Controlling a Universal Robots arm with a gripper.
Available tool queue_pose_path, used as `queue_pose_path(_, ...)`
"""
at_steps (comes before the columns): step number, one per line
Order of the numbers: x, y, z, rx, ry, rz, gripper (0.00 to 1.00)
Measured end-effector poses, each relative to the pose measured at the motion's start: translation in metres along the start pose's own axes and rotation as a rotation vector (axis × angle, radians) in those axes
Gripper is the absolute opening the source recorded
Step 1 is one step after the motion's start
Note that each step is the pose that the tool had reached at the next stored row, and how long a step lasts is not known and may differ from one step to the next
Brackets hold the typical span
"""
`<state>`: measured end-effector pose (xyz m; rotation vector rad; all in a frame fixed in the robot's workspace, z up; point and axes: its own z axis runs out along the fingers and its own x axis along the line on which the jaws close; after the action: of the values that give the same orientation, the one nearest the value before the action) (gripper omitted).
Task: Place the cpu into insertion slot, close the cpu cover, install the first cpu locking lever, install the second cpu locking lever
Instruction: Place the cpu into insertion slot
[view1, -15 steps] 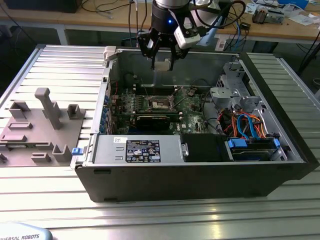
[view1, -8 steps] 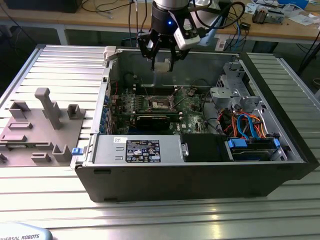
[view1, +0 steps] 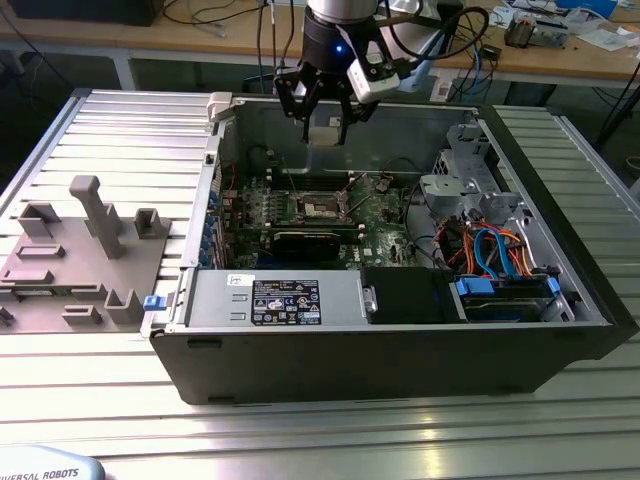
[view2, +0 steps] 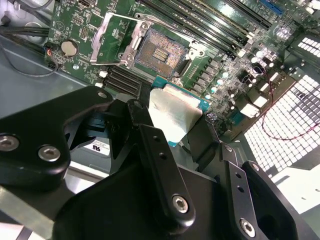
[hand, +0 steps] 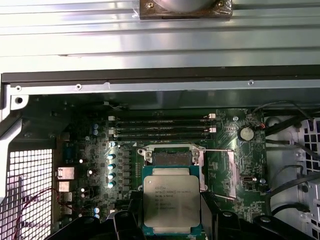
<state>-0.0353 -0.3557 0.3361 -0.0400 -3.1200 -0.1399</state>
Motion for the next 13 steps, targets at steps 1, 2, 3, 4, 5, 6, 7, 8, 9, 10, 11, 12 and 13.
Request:
queue_pose_path(1, 0.0000, 0.0000, 0.0003, 0.0000, 0.0000, 0.000, 0.54)
queue_pose_path(2, 0.0000, 0.0000, 0.0004, 0.0001, 0.0000, 0.000, 0.54)
queue_pose_path(3, 0.0000, -0.0001, 0.0007, 0.0000, 0.0000, 0.000, 0.54)
queue_pose_path(4, 0.0000, -0.0001, 0.0010, 0.0000, -0.0001, 0.000, 0.54)
queue_pose_path(5, 0.0000, -0.0001, 0.0014, -0.0001, -0.0001, 0.000, 0.54)
queue_pose_path(6, -0.0001, -0.0002, 0.0020, -0.0001, 0.0000, 0.000, 0.54)
queue_pose_path(7, -0.0001, -0.0002, 0.0026, 0.0000, 0.0000, 0.000, 0.54)
queue_pose_path(8, -0.0001, -0.0002, 0.0028, 0.0000, 0.0001, 0.000, 0.54)
queue_pose_path(9, -0.0003, -0.0003, 0.0030, 0.0000, 0.0000, 0.000, 0.54)
queue_pose_path(10, -0.0009, -0.0003, 0.0036, -0.0002, -0.0001, 0.000, 0.54)
queue_pose_path(11, -0.0014, -0.0003, 0.0040, -0.0002, -0.0001, 0.000, 0.54)
queue_pose_path(12, -0.0017, -0.0003, 0.0043, -0.0001, 0.0000, 0.000, 0.54)
queue_pose_path(13, -0.0023, -0.0004, 0.0048, 0.0000, 0.0000, 0.000, 0.54)
